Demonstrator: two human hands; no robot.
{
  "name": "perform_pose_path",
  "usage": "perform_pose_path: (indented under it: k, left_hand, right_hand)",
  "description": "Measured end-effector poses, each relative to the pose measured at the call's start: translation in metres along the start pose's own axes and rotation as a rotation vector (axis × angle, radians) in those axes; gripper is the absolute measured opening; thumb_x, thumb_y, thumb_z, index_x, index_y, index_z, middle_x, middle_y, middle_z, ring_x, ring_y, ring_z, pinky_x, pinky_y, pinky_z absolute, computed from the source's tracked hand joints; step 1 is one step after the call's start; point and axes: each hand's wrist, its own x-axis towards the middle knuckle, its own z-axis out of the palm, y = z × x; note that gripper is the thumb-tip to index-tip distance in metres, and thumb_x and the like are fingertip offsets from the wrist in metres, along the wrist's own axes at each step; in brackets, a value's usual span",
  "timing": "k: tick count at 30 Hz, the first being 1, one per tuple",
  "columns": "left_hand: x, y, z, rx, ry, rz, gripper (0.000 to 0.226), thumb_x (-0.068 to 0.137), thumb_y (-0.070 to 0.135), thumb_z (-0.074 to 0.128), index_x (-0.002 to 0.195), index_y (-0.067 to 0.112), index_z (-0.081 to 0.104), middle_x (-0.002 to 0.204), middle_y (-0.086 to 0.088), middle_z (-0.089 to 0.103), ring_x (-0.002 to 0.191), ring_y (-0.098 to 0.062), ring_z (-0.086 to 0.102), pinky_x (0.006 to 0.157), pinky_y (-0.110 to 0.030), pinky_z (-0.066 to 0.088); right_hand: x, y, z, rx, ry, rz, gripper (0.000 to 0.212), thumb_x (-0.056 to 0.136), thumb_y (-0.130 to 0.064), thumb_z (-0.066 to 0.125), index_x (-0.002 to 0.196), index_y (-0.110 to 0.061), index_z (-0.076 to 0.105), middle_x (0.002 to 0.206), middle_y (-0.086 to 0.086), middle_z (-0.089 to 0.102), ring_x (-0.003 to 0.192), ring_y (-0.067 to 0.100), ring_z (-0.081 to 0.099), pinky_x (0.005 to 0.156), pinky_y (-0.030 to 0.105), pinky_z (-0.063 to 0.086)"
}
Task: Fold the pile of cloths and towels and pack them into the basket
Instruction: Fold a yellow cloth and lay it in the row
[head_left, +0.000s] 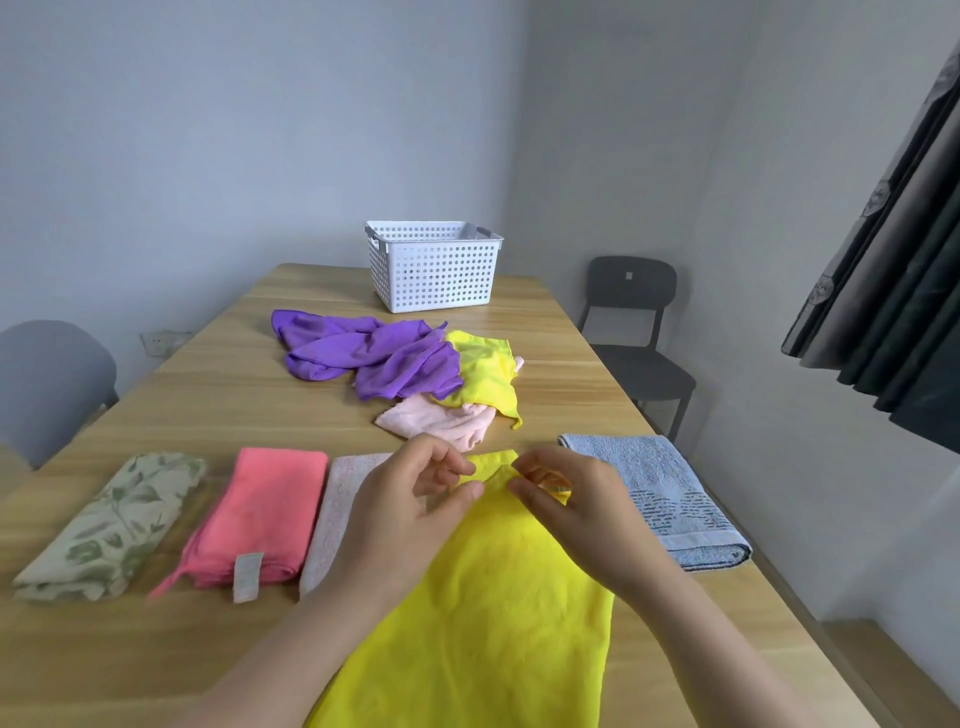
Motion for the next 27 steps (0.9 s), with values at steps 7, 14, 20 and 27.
perform_pose_path:
  k: [7, 14, 20, 27]
  left_hand:
    - [-0.044, -0.024, -0.021, 0.124, -0.027, -0.120, 0.016, 0.072, 0.041, 0.071, 0.080, 0.030, 0.063, 0.091, 0.017, 0.068, 0.090, -0.010, 0.063, 0.082, -0.036, 0.052]
    - [-0.060, -0.019, -0.015, 0.069, 0.003, -0.119, 0.017, 0.076, 0.014, 0.076, 0.079, 0.023, 0.062, 0.084, 0.017, 0.069, 0.083, -0.001, 0.065, 0.076, -0.018, 0.050]
    - [-0.070, -0.021, -0.013, 0.088, 0.001, -0.074, 0.017, 0.076, 0.013, 0.076, 0.073, 0.024, 0.063, 0.075, 0.014, 0.068, 0.075, -0.006, 0.064, 0.070, -0.021, 0.050]
    - [-0.075, -0.021, -0.016, 0.048, 0.007, -0.099, 0.015, 0.070, 0.023, 0.081, 0.069, 0.033, 0.071, 0.075, 0.017, 0.070, 0.071, -0.004, 0.064, 0.066, -0.019, 0.048]
  right_hand:
    - [-0.011, -0.006, -0.005, 0.080, 0.075, -0.023, 0.007, 0.092, -0.022, 0.061, 0.087, -0.019, 0.065, 0.078, -0.010, 0.065, 0.076, 0.006, 0.059, 0.065, 0.017, 0.043]
    - [-0.019, -0.019, -0.010, 0.083, 0.112, -0.051, 0.006, 0.092, -0.021, 0.060, 0.087, -0.020, 0.064, 0.077, -0.013, 0.064, 0.076, 0.004, 0.058, 0.063, 0.010, 0.039]
    - [-0.026, -0.025, -0.018, 0.081, 0.117, -0.070, 0.006, 0.092, -0.022, 0.060, 0.086, -0.023, 0.064, 0.080, -0.015, 0.064, 0.074, 0.005, 0.057, 0.062, 0.011, 0.039]
    - [-0.027, -0.028, -0.023, 0.089, 0.156, -0.059, 0.007, 0.092, -0.022, 0.059, 0.087, -0.023, 0.064, 0.081, -0.014, 0.064, 0.075, 0.006, 0.057, 0.061, 0.013, 0.040]
